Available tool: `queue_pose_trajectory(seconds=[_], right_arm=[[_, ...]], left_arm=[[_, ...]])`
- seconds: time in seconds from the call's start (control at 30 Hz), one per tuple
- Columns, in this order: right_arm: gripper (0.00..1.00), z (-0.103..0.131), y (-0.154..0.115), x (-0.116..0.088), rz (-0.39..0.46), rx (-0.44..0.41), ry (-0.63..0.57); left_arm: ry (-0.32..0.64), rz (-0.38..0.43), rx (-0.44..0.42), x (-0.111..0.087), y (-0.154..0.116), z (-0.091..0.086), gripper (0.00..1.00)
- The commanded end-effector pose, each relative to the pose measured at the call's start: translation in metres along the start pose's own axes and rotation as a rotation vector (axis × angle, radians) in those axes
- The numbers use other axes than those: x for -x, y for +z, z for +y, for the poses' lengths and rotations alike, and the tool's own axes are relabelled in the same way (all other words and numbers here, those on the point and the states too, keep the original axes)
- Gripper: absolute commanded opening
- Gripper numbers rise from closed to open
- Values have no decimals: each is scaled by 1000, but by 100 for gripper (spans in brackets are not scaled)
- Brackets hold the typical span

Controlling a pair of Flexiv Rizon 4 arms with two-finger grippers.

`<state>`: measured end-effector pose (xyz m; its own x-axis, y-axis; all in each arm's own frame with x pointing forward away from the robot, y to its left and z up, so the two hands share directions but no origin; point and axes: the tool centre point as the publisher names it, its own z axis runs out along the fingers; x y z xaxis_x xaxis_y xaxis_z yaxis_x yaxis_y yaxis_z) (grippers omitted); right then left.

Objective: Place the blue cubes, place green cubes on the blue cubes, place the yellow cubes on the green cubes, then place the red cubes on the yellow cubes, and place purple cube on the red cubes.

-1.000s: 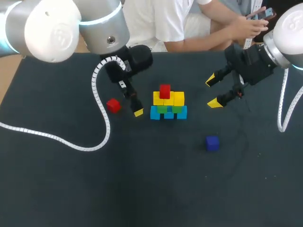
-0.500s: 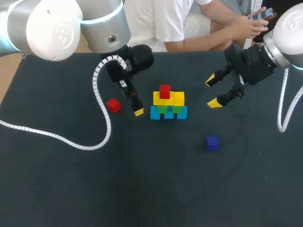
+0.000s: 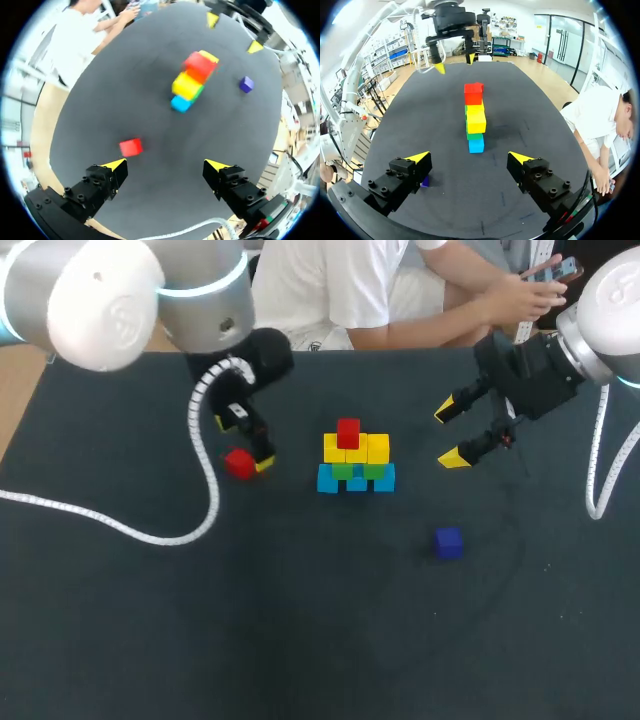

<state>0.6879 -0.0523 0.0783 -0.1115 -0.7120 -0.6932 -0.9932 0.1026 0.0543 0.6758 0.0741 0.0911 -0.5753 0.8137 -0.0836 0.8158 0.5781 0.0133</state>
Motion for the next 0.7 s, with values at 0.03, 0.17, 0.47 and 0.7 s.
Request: queue_pose_trajectory(seconds=[0.03, 0.17, 0.47, 0.7], right_arm=[[100, 1, 0, 0, -1, -1, -1], [100, 1, 0, 0, -1, -1, -1], [100, 1, 0, 0, -1, -1, -1], [100, 1, 0, 0, -1, -1, -1]], left_arm=[[3, -82, -21, -26, -7, 12, 100], [-20, -181, -69, -42, 6, 20, 100], [-81, -208, -90, -48, 32, 18, 100], [-153, -228, -35, -39, 33, 16, 100]])
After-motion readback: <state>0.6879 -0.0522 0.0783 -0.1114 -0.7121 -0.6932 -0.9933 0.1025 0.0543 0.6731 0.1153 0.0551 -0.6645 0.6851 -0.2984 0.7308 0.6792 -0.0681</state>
